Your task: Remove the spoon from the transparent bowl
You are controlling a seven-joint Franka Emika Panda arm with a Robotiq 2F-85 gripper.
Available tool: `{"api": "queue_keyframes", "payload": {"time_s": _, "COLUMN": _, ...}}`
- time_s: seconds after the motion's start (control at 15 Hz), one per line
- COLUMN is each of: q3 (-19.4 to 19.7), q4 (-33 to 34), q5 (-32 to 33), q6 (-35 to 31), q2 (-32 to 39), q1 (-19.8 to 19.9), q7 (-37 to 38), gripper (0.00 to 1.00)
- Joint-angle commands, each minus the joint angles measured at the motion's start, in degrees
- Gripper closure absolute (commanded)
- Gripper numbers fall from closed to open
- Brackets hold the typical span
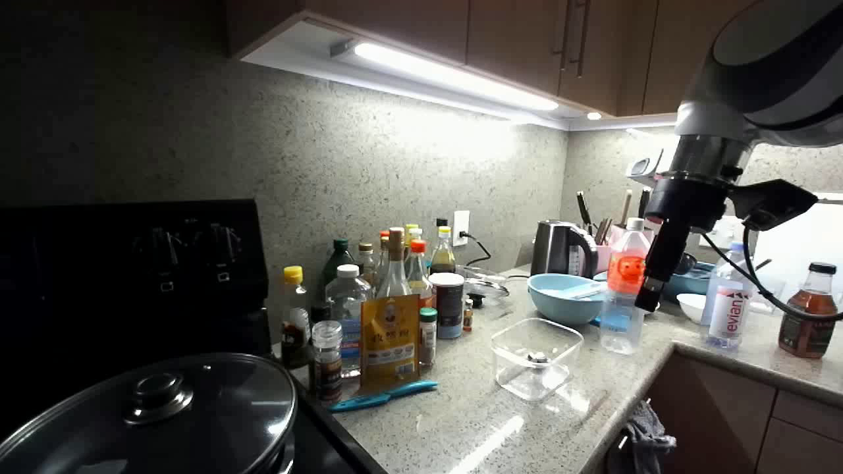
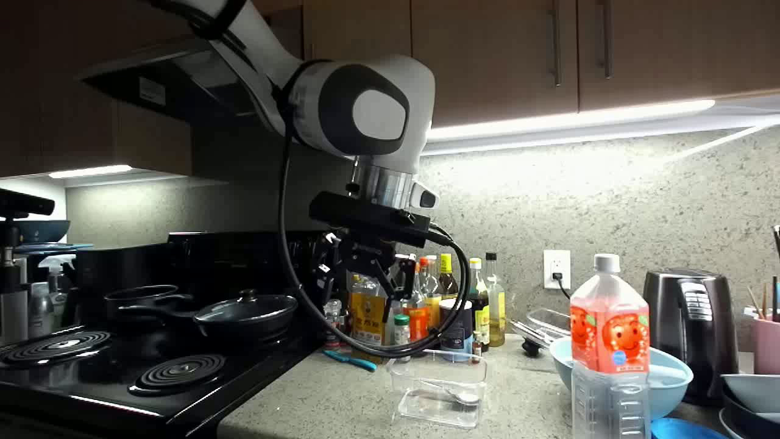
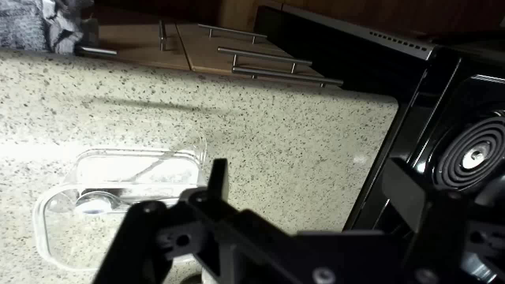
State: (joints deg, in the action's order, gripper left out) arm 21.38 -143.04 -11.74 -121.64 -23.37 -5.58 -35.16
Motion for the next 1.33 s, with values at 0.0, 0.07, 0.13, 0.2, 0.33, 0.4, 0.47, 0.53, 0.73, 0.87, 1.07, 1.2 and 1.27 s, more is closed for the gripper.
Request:
{"api": "queue_keyframes", "payload": {"time_s": 0.0, "q3": -2.41, "q4": 0.13, "q5": -1.17, "q6": 0.33, "q2": 0.40, "q1": 2.56, "q7": -0.90, "gripper": 0.00}}
{"api": "queue_keyframes", "payload": {"time_s": 0.07, "q3": -2.02, "q4": 0.97, "q5": -2.17, "q6": 4.95, "q2": 0.57, "q1": 2.15, "q7": -1.46, "gripper": 0.00}}
{"api": "queue_keyframes", "payload": {"time_s": 0.13, "q3": -2.89, "q4": 0.23, "q5": -1.13, "q6": 1.58, "q2": 0.38, "q1": 3.03, "q7": -0.83, "gripper": 0.00}}
{"api": "queue_keyframes", "payload": {"time_s": 0.2, "q3": -3.13, "q4": 0.37, "q5": -1.22, "q6": 3.23, "q2": 0.38, "q1": 3.25, "q7": -0.81, "gripper": 0.00}}
{"api": "queue_keyframes", "payload": {"time_s": 0.33, "q3": -3.29, "q4": 0.41, "q5": -1.29, "q6": 4.12, "q2": 0.38, "q1": 3.29, "q7": -0.81, "gripper": 0.00}}
{"api": "queue_keyframes", "payload": {"time_s": 0.4, "q3": -3.29, "q4": 0.41, "q5": -1.29, "q6": 4.21, "q2": 0.38, "q1": 3.29, "q7": -0.81, "gripper": 0.00}}
{"api": "queue_keyframes", "payload": {"time_s": 0.47, "q3": -3.30, "q4": 0.41, "q5": -1.30, "q6": 4.26, "q2": 0.38, "q1": 3.30, "q7": -0.81, "gripper": 0.00}}
{"api": "queue_keyframes", "payload": {"time_s": 0.53, "q3": -3.52, "q4": 0.10, "q5": -1.51, "q6": 2.15, "q2": 0.61, "q1": 3.45, "q7": 0.03, "gripper": 0.00}}
{"api": "queue_keyframes", "payload": {"time_s": 0.73, "q3": -4.20, "q4": 0.03, "q5": -1.92, "q6": -7.10, "q2": 2.16, "q1": 3.17, "q7": -1.80, "gripper": 0.00}}
{"api": "queue_keyframes", "payload": {"time_s": 0.87, "q3": -4.63, "q4": 0.58, "q5": -1.91, "q6": -14.07, "q2": 4.25, "q1": 2.67, "q7": -1.88, "gripper": 0.00}}
{"api": "queue_keyframes", "payload": {"time_s": 1.07, "q3": -5.19, "q4": 1.45, "q5": -2.10, "q6": -23.33, "q2": 7.68, "q1": 1.90, "q7": -1.97, "gripper": 0.00}}
{"api": "queue_keyframes", "payload": {"time_s": 1.2, "q3": -5.74, "q4": 2.59, "q5": -1.47, "q6": -26.86, "q2": 10.31, "q1": 1.95, "q7": -1.22, "gripper": 0.00}}
{"api": "queue_keyframes", "payload": {"time_s": 1.27, "q3": -6.10, "q4": 0.96, "q5": -0.71, "q6": -23.89, "q2": 7.32, "q1": 2.76, "q7": -0.17, "gripper": 0.00}}
